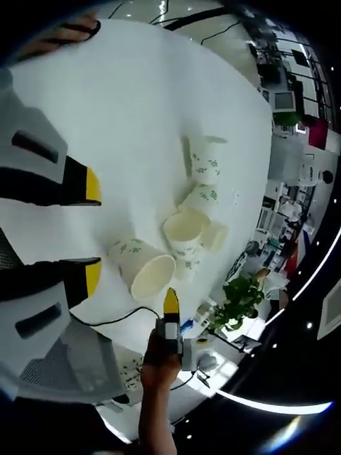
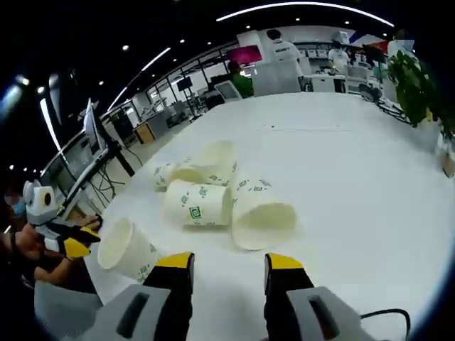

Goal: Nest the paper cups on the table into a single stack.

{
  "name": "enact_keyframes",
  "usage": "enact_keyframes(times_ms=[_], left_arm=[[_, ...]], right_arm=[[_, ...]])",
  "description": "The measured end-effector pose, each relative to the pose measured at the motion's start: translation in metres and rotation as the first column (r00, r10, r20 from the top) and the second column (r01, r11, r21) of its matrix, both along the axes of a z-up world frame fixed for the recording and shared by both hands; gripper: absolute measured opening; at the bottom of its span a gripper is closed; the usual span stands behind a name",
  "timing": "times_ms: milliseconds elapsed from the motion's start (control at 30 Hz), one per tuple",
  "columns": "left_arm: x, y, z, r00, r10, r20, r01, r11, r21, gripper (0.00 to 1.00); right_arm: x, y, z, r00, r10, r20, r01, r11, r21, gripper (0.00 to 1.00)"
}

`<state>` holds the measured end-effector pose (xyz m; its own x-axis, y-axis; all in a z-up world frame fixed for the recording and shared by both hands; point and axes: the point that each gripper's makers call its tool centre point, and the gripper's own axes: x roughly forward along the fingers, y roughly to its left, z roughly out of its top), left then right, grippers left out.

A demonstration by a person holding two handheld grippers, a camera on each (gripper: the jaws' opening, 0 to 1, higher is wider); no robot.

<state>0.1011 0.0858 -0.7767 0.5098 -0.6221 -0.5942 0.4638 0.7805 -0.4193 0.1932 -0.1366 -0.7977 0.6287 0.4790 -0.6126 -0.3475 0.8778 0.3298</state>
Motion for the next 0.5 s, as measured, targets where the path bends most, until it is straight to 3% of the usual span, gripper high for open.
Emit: enact_keyframes(times_ms=[233, 500], left_arm=[[-0.002, 0.006, -0.012, 1.000, 0.000, -0.015, 0.000, 1.000, 0.011, 0.25], [-0.004, 0.009, -0.011, 1.000, 0.016, -0.018, -0.016, 1.000, 0.008, 0.25]], right_arm=[[0.023, 0.006, -0.006, 1.000, -0.003, -0.008, 0.003, 1.000, -0.020, 0.34], [0.030, 0.014, -0.008, 1.000, -0.007, -0.021, 0.006, 0.999, -0.053, 0.18]])
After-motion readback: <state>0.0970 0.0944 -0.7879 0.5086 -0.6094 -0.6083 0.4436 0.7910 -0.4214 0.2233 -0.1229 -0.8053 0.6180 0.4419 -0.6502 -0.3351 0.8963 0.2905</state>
